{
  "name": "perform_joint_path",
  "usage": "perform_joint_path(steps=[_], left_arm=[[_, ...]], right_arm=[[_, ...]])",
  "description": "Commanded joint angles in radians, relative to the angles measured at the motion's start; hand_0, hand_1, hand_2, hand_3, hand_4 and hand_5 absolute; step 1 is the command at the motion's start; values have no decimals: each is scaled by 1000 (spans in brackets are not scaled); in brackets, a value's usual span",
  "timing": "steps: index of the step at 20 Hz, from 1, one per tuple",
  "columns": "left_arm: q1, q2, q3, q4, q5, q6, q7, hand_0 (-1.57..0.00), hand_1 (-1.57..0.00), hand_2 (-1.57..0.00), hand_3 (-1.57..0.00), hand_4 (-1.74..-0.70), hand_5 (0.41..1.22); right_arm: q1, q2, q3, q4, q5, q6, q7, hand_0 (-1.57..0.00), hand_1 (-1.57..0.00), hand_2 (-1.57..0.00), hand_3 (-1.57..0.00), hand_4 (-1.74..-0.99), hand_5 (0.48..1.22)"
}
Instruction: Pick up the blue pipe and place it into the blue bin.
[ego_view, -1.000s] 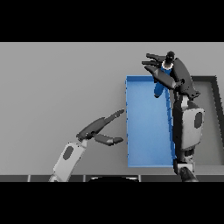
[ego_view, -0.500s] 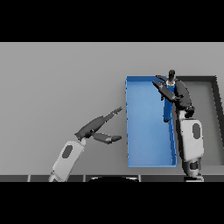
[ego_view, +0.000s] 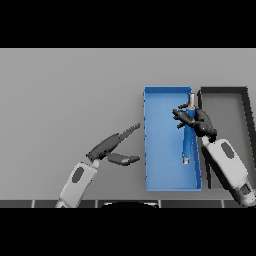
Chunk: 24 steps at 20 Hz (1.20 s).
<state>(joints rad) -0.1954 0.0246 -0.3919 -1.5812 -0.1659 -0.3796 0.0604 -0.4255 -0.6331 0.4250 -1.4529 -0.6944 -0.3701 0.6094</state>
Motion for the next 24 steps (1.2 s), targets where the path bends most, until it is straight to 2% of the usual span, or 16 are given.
perform_joint_path(steps=[1, 3, 4, 6, 8, 11, 14, 18, 24], left_arm=[[-2, -1, 0, 2, -1, 0, 1, 1, 1, 1, 1, -919, 493], [-1, 2, 3, 8, 0, -1, 2, 1, 1, 1, 1, -920, 493], [-1, 2, 4, 12, 2, -4, 2, 1, 1, 1, 1, -924, 493], [3, -1, 0, 7, 3, -4, 0, 1, 1, 1, 1, -926, 494], [-1, 5, 7, 22, 0, -4, -6, 1, 1, 1, 1, -926, 494], [-7, 7, 10, 12, 10, -10, -2, 1, 1, 1, 1, -927, 496], [-4, 9, 14, 10, 15, -9, 0, 1, 1, 1, 1, -929, 496], [-4, 5, 12, 24, 10, -7, 0, 1, 1, 1, 1, -932, 497], [-1, 2, 5, 42, -8, 1, -27, 1, 1, 1, 1, -930, 495]], right_arm=[[-6, -7, 13, 1, -13, -4, 1, -1355, -1282, -1234, -364, -1553, 1154], [-47, -68, 86, 21, -101, -76, 0, -867, -820, -789, -232, -1405, 1137], [-58, -81, 108, 27, -113, -85, 1, -693, -656, -631, -186, -1370, 1125], [-97, -130, 190, 20, -108, -57, 0, -443, -419, -404, -118, -1307, 1068], [-149, -196, 298, 23, -75, -18, 0, -283, -268, -258, -75, -1250, 962], [-235, -253, 439, 30, -113, 39, 0, -145, -137, -132, -38, -1205, 837], [-275, -288, 503, 29, -137, 51, 1, -74, -70, -67, -19, -1161, 771], [-277, -291, 527, 32, -129, 73, -6, -30, -28, -27, -7, -1099, 725], [-284, -292, 538, 18, -123, 100, -7, -19, -17, -17, -4, -1084, 714]])
